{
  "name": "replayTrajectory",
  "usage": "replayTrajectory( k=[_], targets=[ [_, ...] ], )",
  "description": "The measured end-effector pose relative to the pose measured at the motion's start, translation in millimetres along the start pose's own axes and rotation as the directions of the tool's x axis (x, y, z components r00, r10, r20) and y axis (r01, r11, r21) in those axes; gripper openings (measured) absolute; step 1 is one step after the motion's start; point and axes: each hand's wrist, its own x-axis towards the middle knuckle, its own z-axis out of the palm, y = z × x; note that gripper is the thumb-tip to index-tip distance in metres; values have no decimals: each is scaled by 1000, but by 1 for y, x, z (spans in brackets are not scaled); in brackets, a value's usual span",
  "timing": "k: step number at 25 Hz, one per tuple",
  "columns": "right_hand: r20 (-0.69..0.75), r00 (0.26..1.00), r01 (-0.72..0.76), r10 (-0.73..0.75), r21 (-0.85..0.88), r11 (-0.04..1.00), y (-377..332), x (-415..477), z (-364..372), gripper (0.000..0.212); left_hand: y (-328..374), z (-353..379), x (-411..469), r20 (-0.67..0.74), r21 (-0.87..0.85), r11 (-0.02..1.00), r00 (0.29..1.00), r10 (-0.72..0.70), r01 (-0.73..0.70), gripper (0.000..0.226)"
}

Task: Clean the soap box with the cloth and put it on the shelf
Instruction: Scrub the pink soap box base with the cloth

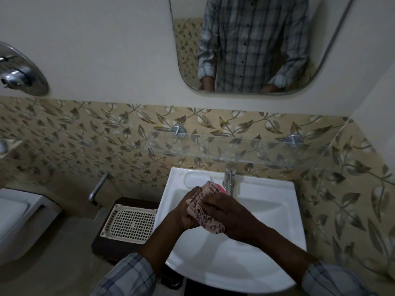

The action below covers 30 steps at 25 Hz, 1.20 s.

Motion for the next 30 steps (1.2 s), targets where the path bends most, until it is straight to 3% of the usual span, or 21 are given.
replayTrajectory(
  k=[3, 4, 5, 6, 7, 8, 9, 10, 11, 13, 14, 15, 16, 17, 18, 19, 20, 22, 25, 28, 30],
  targets=[
    [-93, 996, 5, -13, -86, 996, 4, 5, 0, 44, 3, -4, 5, -17, 18, 1000, 1000, -9, 9, 36],
    [-170, 980, -109, 103, -27, 994, 6, 8, -3, 40, 4, -5, 5, -13, 40, 999, 1000, -17, 17, 41],
    [-258, 908, -279, 329, 212, 937, 9, 12, -8, 36, 4, -5, 4, -19, 64, 997, 999, -31, 32, 46],
    [-223, 747, -395, 627, 610, 687, 13, 17, -14, 29, 4, -4, 3, -39, 60, 997, 998, -51, 54, 51],
    [-44, 567, -344, 823, 895, 284, 19, 22, -18, 27, 5, -4, 1, -55, 33, 997, 996, -68, 70, 54],
    [149, 417, -236, 897, 970, -52, 26, 21, -20, 28, 6, -4, -1, -53, 0, 997, 996, -71, 71, 57],
    [295, 335, -129, 895, 955, -267, 34, 16, -22, 31, 8, -6, -1, -45, -16, 997, 996, -71, 71, 59],
    [389, 300, -83, 871, 920, -382, 39, 11, -24, 33, 9, -7, -1, -51, -13, 998, 996, -70, 69, 59],
    [425, 275, -59, 862, 903, -426, 42, 10, -25, 34, 9, -8, -1, -58, 1, 997, 996, -73, 73, 59],
    [369, 170, -145, 914, 927, -347, 40, 12, -23, 35, 10, -8, 3, -68, 10, 995, 993, -95, 96, 57],
    [243, 131, -295, 961, 935, -196, 32, 16, -19, 34, 9, -6, 5, -79, 0, 994, 991, -110, 111, 55],
    [37, 177, -477, 983, 877, 53, 24, 20, -13, 32, 8, -5, 7, -88, -6, 993, 989, -116, 116, 52],
    [-172, 360, -567, 917, 740, 361, 16, 24, -8, 31, 7, -5, 10, -88, -10, 994, 990, -107, 107, 49],
    [-297, 617, -513, 729, 551, 658, 8, 27, -3, 29, 6, -3, 12, -60, -27, 996, 994, -92, 90, 44],
    [-311, 826, -349, 470, 372, 860, 1, 27, 2, 30, 5, 0, 13, -16, -54, 995, 996, -84, 83, 39],
    [-251, 936, -193, 247, 222, 956, 0, 26, 4, 30, 3, 2, 13, 33, -76, 993, 995, -92, 94, 37],
    [-198, 970, -119, 144, 131, 984, 6, 25, 2, 30, 3, 4, 12, 53, -86, 991, 994, -95, 99, 39],
    [-201, 964, -161, 175, 83, 983, 15, 25, -2, 34, 3, 5, 8, 79, -96, 991, 993, -82, 90, 43],
    [-156, 984, -73, 84, 74, 995, 19, 25, 0, 35, 5, 3, 6, 86, -140, 987, 994, -69, 81, 38],
    [-186, 959, -214, 212, 11, 977, 18, 30, 3, 33, 4, 1, 7, 9, -142, 989, 999, -32, 33, 43],
    [-159, 977, -132, 140, 60, 989, 15, 31, 7, 37, 7, 3, 7, 46, -157, 988, 999, -5, 12, 37]
  ],
)
